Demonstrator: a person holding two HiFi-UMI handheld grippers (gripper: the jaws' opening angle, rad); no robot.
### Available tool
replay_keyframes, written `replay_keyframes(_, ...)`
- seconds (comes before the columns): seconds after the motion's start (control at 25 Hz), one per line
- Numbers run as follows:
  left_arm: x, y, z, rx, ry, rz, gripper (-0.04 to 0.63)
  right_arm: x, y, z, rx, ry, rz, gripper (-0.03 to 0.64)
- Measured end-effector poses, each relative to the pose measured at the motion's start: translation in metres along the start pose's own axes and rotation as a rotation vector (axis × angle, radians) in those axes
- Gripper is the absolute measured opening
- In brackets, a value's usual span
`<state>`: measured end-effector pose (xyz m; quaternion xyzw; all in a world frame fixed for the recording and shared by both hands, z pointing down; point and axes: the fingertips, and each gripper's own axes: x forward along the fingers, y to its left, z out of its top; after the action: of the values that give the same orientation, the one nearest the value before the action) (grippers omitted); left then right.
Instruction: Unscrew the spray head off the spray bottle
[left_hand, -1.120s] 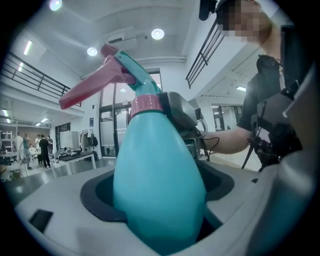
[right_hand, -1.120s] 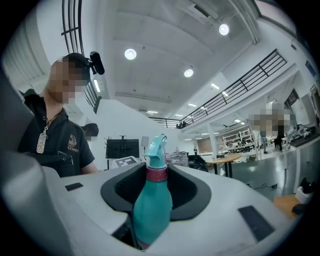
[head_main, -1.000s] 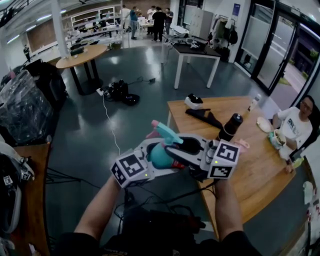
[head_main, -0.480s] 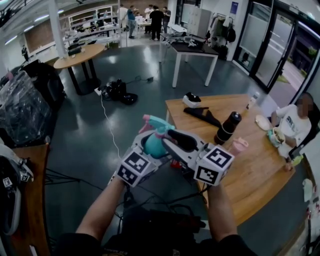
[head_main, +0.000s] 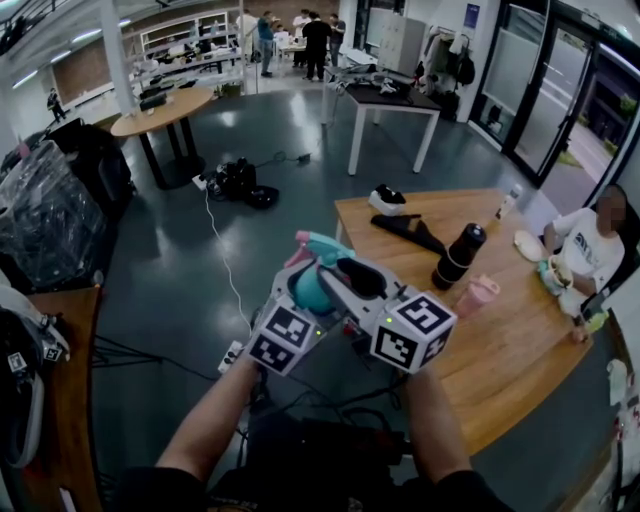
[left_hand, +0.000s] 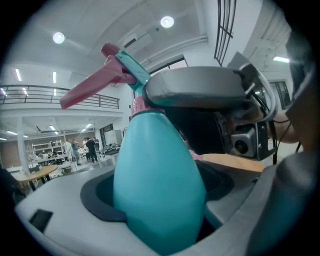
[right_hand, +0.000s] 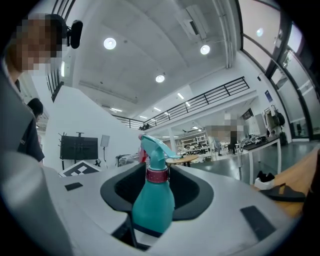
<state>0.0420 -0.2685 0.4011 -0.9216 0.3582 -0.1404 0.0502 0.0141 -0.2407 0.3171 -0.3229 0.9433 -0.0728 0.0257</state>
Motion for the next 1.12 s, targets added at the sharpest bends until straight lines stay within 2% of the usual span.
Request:
replay_keyframes(0.16,0.000,-0.001,-0.001,0.007,0.012,0.000,0.422,0.001,0.000,-0.001,-0.010,0.004,-0.002,0.140)
replay_keyframes(0.32,0.000,-0.007,-0.001,0.014,0.010,-0.045,0.422,-0.002,0.000,-0.003,-0.018,0.010,0.031,0.140)
replay_keyframes(0.64,-0.007,-0.032,0.008,0.012,-0.027,-0.248,0.422,-0.017,0.007,0.000,0.001,0.016,0.158,0.138)
replay_keyframes(0.84,-0.018,-0.049,0.011,0.009,-0.051,-0.384,0.422,-0.025,0.016,0.000,-0.002,0.026,0.278,0.138)
replay_keyframes(1.0,-0.026,-0.060,0.014,0.009,-0.082,-0.459,0.422,-0.031,0.024,0.000,-0.014,0.025,0.374,0.138)
replay_keyframes(1.12,-0.031,-0.061,0.016,0.007,-0.095,-0.477,0.422,-0.032,0.028,0.001,-0.010,0.027,0.413,0.141)
